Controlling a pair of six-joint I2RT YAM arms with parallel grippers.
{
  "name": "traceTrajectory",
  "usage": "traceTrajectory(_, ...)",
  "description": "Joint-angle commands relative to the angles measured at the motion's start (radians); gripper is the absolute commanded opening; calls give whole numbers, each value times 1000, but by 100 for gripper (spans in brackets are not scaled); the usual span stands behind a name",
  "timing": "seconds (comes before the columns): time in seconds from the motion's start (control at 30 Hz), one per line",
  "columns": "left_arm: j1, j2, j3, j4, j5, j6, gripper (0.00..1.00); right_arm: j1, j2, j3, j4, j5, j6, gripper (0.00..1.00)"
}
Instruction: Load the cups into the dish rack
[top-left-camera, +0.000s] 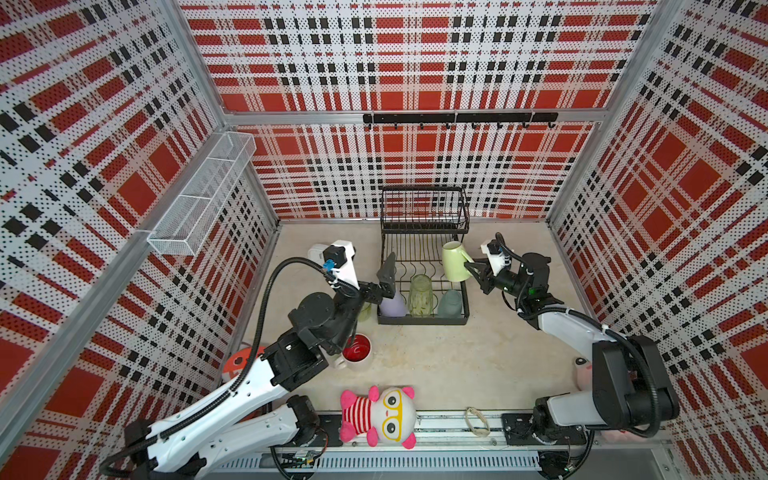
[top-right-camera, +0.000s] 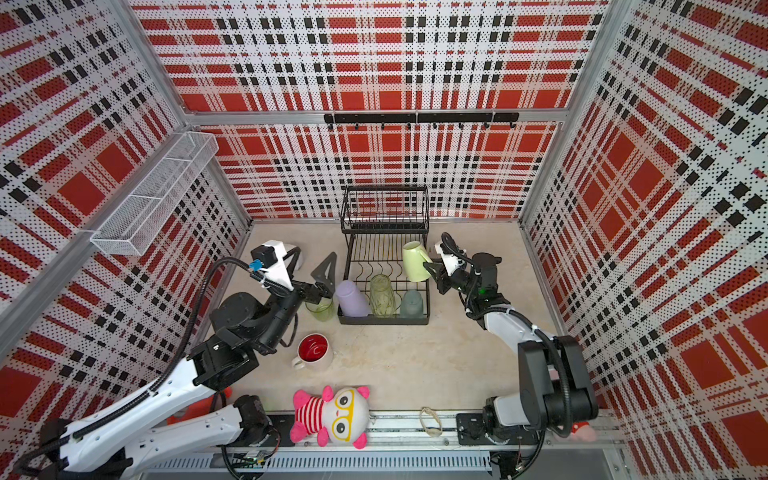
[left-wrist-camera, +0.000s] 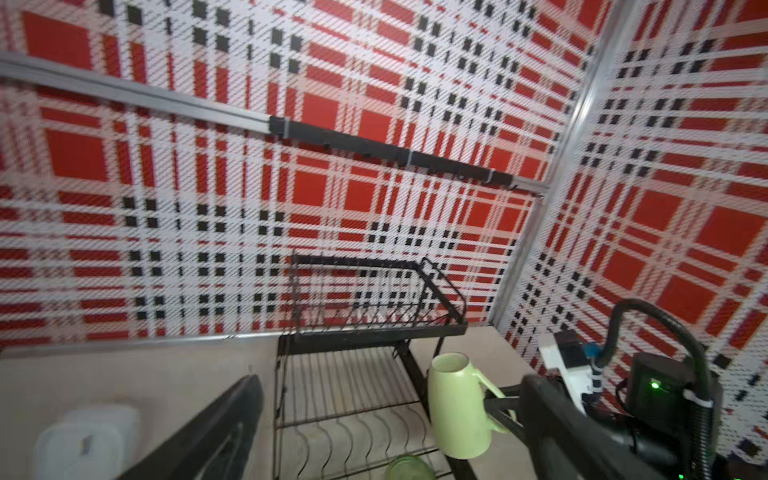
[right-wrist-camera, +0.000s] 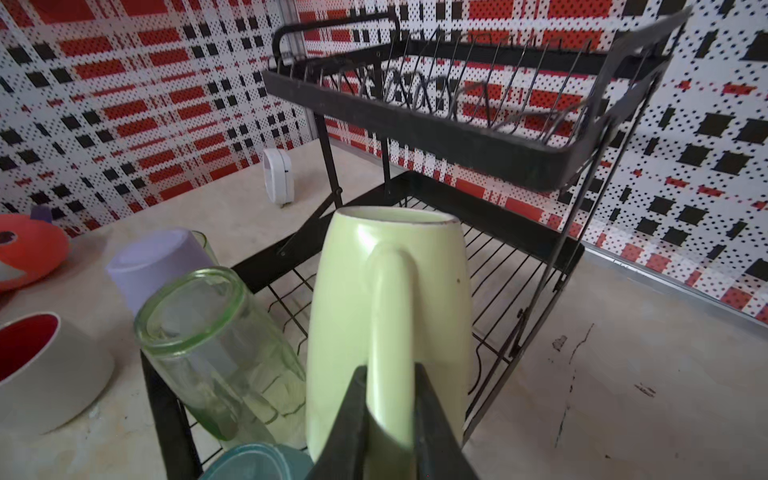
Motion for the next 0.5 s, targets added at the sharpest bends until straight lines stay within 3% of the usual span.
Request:
traceTrajectory(0.0, 96, -62, -26, -182, 19, -62, 98, 20, 36, 44, 132, -56, -152, 0)
traceTrajectory(0.23, 386, -120, -61, -293, 291, -104, 98, 38, 131, 90, 130, -54, -228, 0)
traceTrajectory(0.33, 463, -118, -81, -293, 375, -125, 98, 50, 171, 88, 181, -64, -228, 0)
traceTrajectory(0.47, 502, -114, -88, -293, 403, -133, 98, 51, 218, 84, 258, -71, -199, 0)
